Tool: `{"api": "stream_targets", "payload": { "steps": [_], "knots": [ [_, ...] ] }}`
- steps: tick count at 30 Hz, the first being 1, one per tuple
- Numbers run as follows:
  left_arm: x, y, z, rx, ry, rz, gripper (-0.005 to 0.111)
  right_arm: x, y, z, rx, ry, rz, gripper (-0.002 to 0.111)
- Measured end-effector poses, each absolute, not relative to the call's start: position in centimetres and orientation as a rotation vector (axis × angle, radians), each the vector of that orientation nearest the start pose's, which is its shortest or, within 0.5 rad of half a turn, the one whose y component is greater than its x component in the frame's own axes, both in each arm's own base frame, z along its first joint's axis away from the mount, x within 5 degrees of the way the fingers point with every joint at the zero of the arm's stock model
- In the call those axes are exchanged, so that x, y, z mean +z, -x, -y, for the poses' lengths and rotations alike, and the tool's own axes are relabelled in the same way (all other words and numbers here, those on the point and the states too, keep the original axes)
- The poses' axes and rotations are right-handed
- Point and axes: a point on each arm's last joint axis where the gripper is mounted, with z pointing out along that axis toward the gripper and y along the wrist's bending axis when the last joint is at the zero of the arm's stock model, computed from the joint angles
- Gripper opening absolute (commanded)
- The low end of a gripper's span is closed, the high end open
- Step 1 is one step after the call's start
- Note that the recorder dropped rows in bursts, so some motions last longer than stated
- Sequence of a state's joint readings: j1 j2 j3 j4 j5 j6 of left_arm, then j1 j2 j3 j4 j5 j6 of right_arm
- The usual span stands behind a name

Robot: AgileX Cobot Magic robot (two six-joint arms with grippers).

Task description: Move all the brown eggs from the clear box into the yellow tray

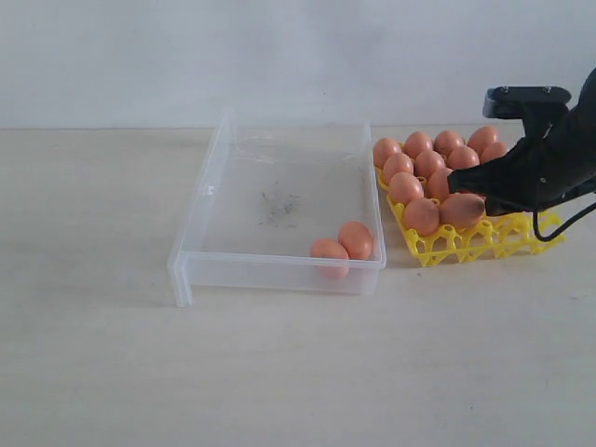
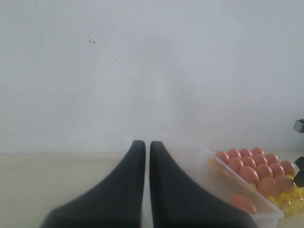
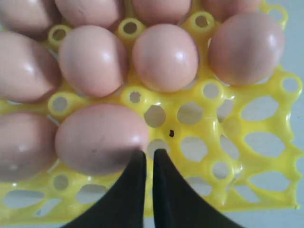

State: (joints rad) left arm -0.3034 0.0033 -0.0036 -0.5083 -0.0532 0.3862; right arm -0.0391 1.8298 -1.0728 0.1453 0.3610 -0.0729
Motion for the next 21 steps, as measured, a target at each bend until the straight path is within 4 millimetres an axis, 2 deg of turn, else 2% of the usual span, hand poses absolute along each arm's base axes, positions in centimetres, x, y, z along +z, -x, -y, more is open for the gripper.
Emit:
{"api": "stream_targets", "payload": {
  "steps": [4,10,17,21],
  "knots": [
    [21.8,-5.4,1.4,-0.33,-0.11,-1.441,0.004,15.7,-37.0,1.0,0.067,-0.117,-2.602,0.0],
    [21.8,-5.4,1.4,-0.33,-0.11,-1.441,0.004,15.7,-37.6,1.2,0.053,-0.115,-2.547,0.0],
    [21.8,-5.4,1.4,-0.33,-0.11,-1.441,0.004,16.0,-38.0,1.2,0.042,-0.114,-2.487,0.0],
    [21.8,-5.4,1.4,-0.33,-0.11,-1.441,0.004,17.6,-37.9,0.1,0.051,-0.063,-2.447,0.0]
  ]
}}
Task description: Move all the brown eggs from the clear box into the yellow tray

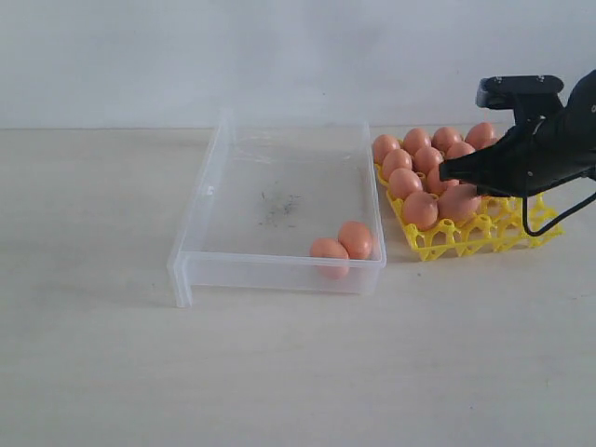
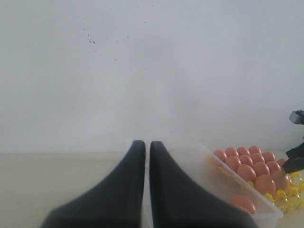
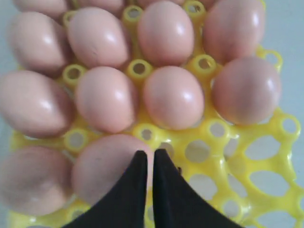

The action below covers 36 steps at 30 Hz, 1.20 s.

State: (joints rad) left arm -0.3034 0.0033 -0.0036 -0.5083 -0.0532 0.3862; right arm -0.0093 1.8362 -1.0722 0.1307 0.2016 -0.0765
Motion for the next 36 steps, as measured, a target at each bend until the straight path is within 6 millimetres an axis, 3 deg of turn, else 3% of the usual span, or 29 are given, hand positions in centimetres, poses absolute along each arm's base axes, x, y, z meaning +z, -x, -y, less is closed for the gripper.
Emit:
{"api": "stream_targets", "payload": {
  "steps": [3,7,14,26,36],
  "knots": [
    [21.8,-5.4,1.4,-0.33,-0.11,-1.441,0.004,19.0,-37.6,-1.9,0.069,0.022,-2.413,0.0],
    [21.8,-5.4,1.4,-0.33,-0.11,-1.441,0.004,19.2,-37.4,-3.6,0.088,0.085,-2.408,0.0],
    [21.8,-5.4,1.4,-0.33,-0.11,-1.441,0.004,18.7,-37.4,-3.6,0.084,0.094,-2.429,0.0],
    [21.8,-5.4,1.4,-0.33,-0.11,-1.441,0.004,15.7,-37.7,-3.6,0.061,0.134,-2.52,0.0],
    [21.8,-5.4,1.4,-0.33,-0.11,-1.441,0.004,15.9,-37.5,-3.4,0.014,0.198,-2.527,0.0]
  ]
}}
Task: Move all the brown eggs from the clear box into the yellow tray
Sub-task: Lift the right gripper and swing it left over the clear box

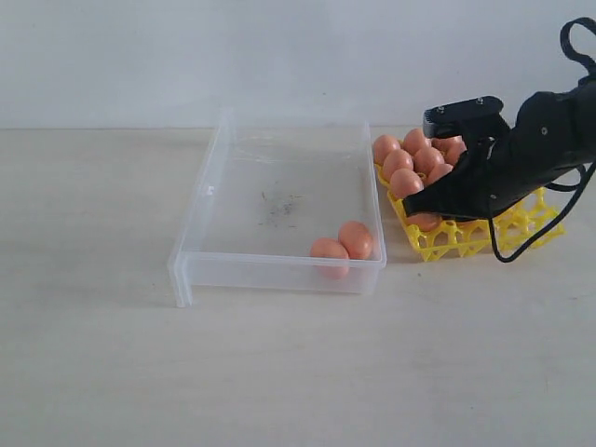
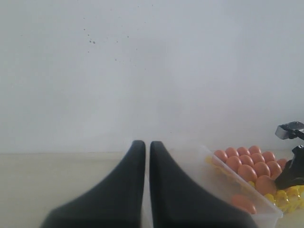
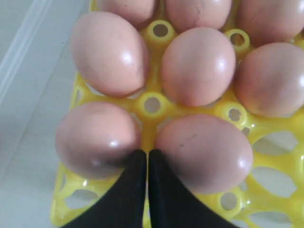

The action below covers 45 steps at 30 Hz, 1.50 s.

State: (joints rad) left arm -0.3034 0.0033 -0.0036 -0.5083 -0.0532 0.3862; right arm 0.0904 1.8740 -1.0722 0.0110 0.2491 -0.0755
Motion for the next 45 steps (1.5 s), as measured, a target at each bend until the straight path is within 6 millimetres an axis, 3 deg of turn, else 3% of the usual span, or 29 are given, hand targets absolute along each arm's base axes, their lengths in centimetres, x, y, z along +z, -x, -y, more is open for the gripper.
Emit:
{"api": "stream_targets", "payload": {
  "steps": [3,8,11,18,21,25,28,29,34,39,45],
  "knots": [
    [21.8,-5.4,1.4,-0.33,-0.11,-1.441,0.004,18.8,-36.9,-3.3,0.007,0.204,-2.454,0.0],
    [21.8,-5.4,1.4,-0.33,-0.11,-1.441,0.004,28.3,-34.1,-4.9,0.043,0.237,-2.158,0.0],
    [21.8,-5.4,1.4,-0.33,-0.11,-1.441,0.004,30.2,-32.9,-7.6,0.089,0.346,-2.089,0.0],
    [21.8,-5.4,1.4,-0.33,-0.11,-1.441,0.004,25.7,-33.8,-14.2,0.27,0.758,-2.344,0.0],
    [21.8,-5.4,1.4,-0.33,-0.11,-1.441,0.004,25.2,-35.1,-15.4,0.296,0.755,-2.308,0.001],
    [21.8,-5.4,1.4,-0.33,-0.11,-1.441,0.004,26.1,-36.2,-16.0,0.332,0.664,-2.273,0.025],
    [21.8,-5.4,1.4,-0.33,-0.11,-1.441,0.004,26.5,-37.1,-16.5,0.397,0.646,-2.362,0.049],
    [21.8,-5.4,1.4,-0.33,-0.11,-1.441,0.004,26.4,-37.5,-16.6,0.41,0.636,-2.408,0.051],
    [21.8,-5.4,1.4,-0.33,-0.11,-1.441,0.004,24.5,-40.0,-16.8,0.337,0.589,-2.652,0.041],
    [21.8,-5.4,1.4,-0.33,-0.11,-1.441,0.004,23.0,-41.9,-16.9,0.24,0.593,-2.792,0.041],
    [21.8,-5.4,1.4,-0.33,-0.11,-1.441,0.004,21.1,-42.8,-17.3,0.231,0.617,-2.917,0.041]
  ]
}}
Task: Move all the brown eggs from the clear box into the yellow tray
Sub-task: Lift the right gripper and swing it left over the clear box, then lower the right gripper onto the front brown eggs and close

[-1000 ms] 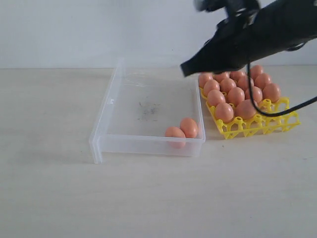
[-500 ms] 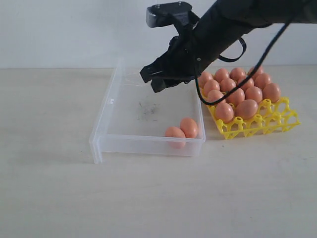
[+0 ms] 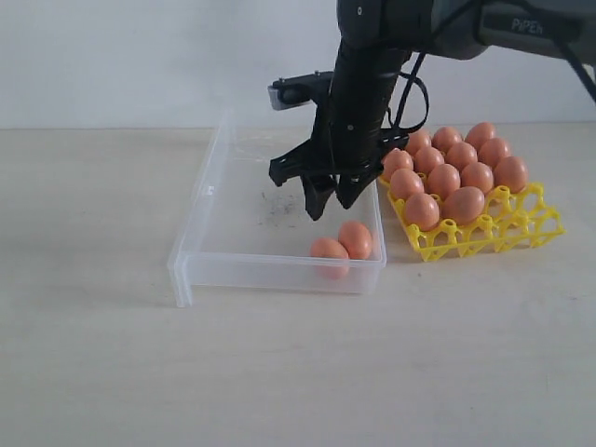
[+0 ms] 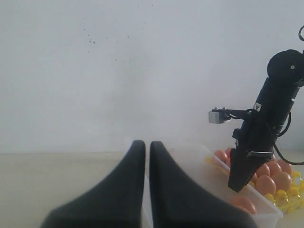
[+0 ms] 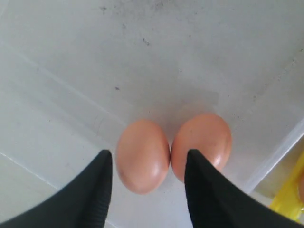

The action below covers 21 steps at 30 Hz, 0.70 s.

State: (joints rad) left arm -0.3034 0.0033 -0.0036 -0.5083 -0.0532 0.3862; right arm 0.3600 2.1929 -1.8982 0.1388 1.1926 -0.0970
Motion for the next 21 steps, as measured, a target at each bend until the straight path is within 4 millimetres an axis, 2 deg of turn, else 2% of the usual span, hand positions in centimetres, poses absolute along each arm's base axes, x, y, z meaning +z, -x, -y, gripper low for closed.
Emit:
{"api": "stream_targets", "payload": {
  "steps": [3,9,16,21],
  "knots": [
    [21.8,-5.4,1.4,-0.33,-0.11,-1.441,0.004,19.8,-43.1,-17.4,0.215,0.632,-2.956,0.041],
    [21.8,-5.4,1.4,-0.33,-0.11,-1.441,0.004,19.3,-43.1,-17.5,0.223,0.636,-2.968,0.041],
    [21.8,-5.4,1.4,-0.33,-0.11,-1.441,0.004,16.6,-43.2,-18.2,0.25,0.659,-3.023,0.041],
    [21.8,-5.4,1.4,-0.33,-0.11,-1.441,0.004,16.2,-42.9,-18.8,0.2,0.718,-3.016,0.04]
  ]
}}
